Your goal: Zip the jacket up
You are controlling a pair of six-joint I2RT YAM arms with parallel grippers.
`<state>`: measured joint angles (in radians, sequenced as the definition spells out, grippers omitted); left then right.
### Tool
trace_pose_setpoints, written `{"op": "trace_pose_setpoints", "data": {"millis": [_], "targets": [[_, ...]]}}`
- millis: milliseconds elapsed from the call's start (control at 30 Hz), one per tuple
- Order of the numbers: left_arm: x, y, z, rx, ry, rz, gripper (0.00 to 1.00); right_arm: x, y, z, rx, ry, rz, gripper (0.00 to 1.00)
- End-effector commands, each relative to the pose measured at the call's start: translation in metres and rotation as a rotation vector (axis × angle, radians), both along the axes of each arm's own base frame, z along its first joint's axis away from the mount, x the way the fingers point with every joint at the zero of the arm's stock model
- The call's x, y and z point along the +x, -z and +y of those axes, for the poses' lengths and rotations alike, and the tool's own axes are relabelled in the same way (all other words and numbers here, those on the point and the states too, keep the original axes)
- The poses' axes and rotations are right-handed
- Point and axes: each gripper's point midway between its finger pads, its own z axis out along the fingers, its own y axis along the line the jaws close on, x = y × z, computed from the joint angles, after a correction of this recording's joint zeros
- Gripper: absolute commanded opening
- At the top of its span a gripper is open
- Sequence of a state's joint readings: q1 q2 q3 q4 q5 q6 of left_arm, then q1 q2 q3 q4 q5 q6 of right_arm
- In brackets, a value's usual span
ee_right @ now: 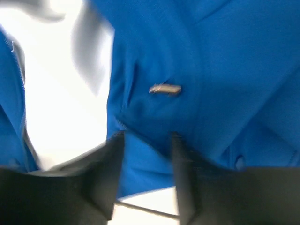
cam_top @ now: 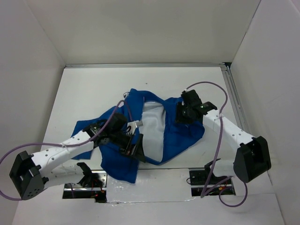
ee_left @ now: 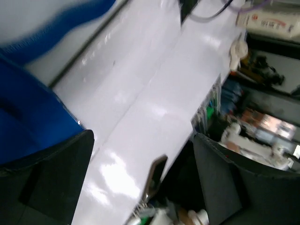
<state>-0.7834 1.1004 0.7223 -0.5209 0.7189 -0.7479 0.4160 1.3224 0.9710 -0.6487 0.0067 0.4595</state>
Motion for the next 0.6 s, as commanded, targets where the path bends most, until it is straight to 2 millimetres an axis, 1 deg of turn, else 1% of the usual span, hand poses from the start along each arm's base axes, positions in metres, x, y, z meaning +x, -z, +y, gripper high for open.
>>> {"op": "trace_pose_setpoints", "data": {"millis": [0, 33, 67, 100, 133, 167, 200, 233, 267, 300, 333, 367, 400, 433, 467, 500, 533, 567], "targets": [[0.040, -0.048, -0.006, -0.011, -0.089, -0.250, 0.99, -0.019, -0.014, 0.019, 0.039, -0.147, -0.061, 0.54], [0.054, -0.055, -0.004, 0.005, -0.137, -0.288, 0.99, -0.021, -0.018, 0.020, 0.032, -0.167, -0.078, 0.60], [0.067, -0.064, -0.002, 0.016, -0.181, -0.329, 0.99, -0.022, -0.027, 0.022, 0.032, -0.183, -0.107, 0.65], [0.098, -0.076, 0.003, 0.043, -0.279, -0.396, 0.99, -0.017, -0.037, 0.020, 0.018, -0.169, -0.143, 0.70], [0.113, -0.080, 0.007, 0.056, -0.316, -0.417, 0.99, -0.009, -0.045, 0.015, -0.007, -0.140, -0.182, 0.73], [0.136, -0.087, 0.008, 0.067, -0.348, -0.440, 0.99, -0.001, -0.062, 0.014, -0.018, -0.124, -0.235, 0.76], [0.154, -0.089, 0.012, 0.085, -0.385, -0.441, 0.99, 0.006, -0.071, 0.011, -0.036, -0.106, -0.262, 0.80], [0.178, -0.088, 0.028, 0.123, -0.455, -0.435, 0.99, 0.015, -0.078, 0.002, -0.082, -0.062, -0.295, 0.84], [0.198, -0.076, 0.032, 0.160, -0.469, -0.409, 0.99, 0.024, -0.091, 0.001, -0.100, -0.049, -0.319, 0.86], [0.225, -0.088, 0.043, 0.158, -0.514, -0.448, 0.99, 0.031, -0.096, -0.003, -0.139, -0.045, -0.336, 0.88], [0.239, -0.086, 0.049, 0.176, -0.533, -0.446, 0.99, 0.041, -0.091, -0.003, -0.169, -0.049, -0.329, 0.89], [0.262, -0.080, 0.053, 0.203, -0.549, -0.447, 0.99, 0.049, -0.098, -0.001, -0.177, -0.056, -0.353, 0.90], [0.280, -0.075, 0.066, 0.231, -0.589, -0.445, 0.99, 0.057, -0.096, 0.000, -0.194, -0.072, -0.353, 0.91], [0.294, -0.073, 0.070, 0.241, -0.598, -0.460, 0.99, 0.067, -0.084, 0.005, -0.232, -0.127, -0.335, 0.91], [0.316, -0.062, 0.071, 0.258, -0.573, -0.480, 0.99, 0.075, -0.088, 0.010, -0.235, -0.150, -0.347, 0.92], [0.330, -0.058, 0.079, 0.257, -0.574, -0.480, 0.99, 0.081, -0.084, 0.013, -0.245, -0.178, -0.340, 0.92], [0.338, -0.055, 0.076, 0.235, -0.543, -0.476, 0.99, 0.094, -0.076, 0.021, -0.260, -0.230, -0.337, 0.94], [0.358, -0.043, 0.077, 0.249, -0.525, -0.478, 0.99, 0.100, -0.071, 0.026, -0.263, -0.259, -0.335, 0.94]]}}
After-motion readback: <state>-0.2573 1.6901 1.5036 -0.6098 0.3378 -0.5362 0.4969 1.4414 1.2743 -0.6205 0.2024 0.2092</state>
